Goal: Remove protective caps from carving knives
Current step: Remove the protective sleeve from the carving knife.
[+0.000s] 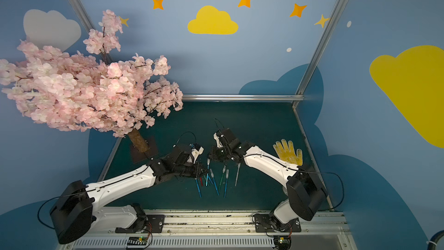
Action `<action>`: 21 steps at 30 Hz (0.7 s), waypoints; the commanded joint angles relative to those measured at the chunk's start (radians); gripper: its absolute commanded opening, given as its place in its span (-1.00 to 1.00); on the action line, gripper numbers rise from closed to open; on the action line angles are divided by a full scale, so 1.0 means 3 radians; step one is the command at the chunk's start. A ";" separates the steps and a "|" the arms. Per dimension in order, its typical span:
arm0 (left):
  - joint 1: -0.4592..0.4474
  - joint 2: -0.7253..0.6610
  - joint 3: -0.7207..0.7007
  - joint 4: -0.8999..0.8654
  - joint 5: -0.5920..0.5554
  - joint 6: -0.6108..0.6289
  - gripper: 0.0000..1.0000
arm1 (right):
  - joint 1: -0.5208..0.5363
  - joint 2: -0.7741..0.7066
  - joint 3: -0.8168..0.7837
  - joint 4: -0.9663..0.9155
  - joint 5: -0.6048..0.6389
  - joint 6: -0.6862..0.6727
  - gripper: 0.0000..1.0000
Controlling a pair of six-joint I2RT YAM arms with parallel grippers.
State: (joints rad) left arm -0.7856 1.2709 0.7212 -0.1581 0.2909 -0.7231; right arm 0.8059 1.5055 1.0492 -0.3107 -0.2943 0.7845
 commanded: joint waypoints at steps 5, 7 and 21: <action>0.0001 0.0023 -0.0053 0.0059 -0.0008 0.0010 -0.88 | 0.0014 -0.0002 0.0105 -0.0014 0.0065 0.0002 -0.71; -0.0001 0.0024 -0.0062 0.0071 0.0006 0.0007 -0.89 | 0.0010 -0.0012 0.0115 -0.0013 0.0076 0.0007 -0.71; -0.0009 0.0085 -0.0066 0.0016 0.0076 0.0058 -0.88 | -0.0045 -0.0033 0.0180 0.0003 0.0103 0.0008 -0.72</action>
State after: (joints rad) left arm -0.7856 1.2755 0.7101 -0.1265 0.2920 -0.7216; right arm 0.7998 1.5055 1.0622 -0.3202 -0.2745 0.7845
